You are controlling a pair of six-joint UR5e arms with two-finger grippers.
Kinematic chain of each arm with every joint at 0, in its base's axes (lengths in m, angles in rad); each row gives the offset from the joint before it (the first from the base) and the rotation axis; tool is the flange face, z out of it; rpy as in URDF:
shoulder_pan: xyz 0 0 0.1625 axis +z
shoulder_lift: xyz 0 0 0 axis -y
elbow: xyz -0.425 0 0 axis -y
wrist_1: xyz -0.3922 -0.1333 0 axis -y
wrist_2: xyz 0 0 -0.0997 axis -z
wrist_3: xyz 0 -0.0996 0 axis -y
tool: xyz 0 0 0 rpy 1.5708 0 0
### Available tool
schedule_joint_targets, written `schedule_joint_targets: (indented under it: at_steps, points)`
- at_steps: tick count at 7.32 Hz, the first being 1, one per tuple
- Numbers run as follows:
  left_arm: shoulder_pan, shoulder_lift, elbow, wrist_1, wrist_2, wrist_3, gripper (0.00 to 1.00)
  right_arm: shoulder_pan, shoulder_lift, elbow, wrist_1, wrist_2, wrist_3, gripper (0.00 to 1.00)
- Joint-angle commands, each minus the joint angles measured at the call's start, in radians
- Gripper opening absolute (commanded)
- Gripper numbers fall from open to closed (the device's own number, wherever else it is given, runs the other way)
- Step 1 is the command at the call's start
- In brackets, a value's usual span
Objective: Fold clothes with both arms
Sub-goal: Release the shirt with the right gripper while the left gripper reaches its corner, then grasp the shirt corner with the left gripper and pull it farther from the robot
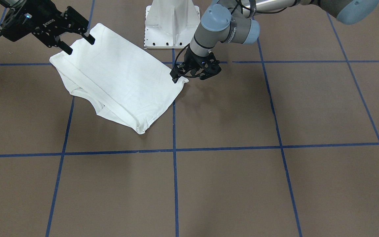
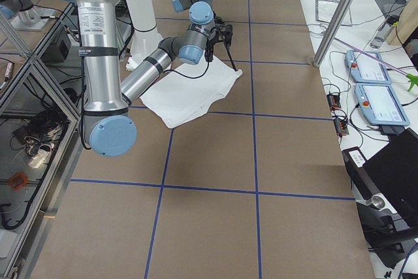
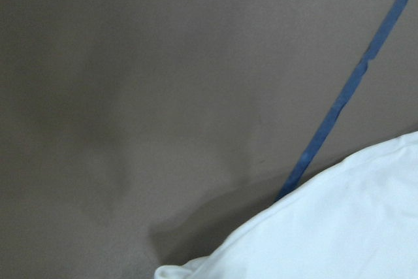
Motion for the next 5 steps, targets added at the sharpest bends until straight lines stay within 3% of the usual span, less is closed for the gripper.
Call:
schedule_joint_targets:
  at_steps: [1,2,5]
  points:
    - [0.017,-0.002,0.018,0.003,0.016,-0.012,0.95,0.001,0.002,-0.001,0.001,0.0,0.0,1.0]
    - [0.017,-0.002,0.026,0.003,0.048,-0.002,0.92,0.001,0.004,-0.001,0.0,0.0,0.002,1.0]
    - [0.014,-0.005,0.026,0.0,0.054,-0.011,0.63,0.003,0.001,-0.001,0.0,0.001,0.002,1.0]
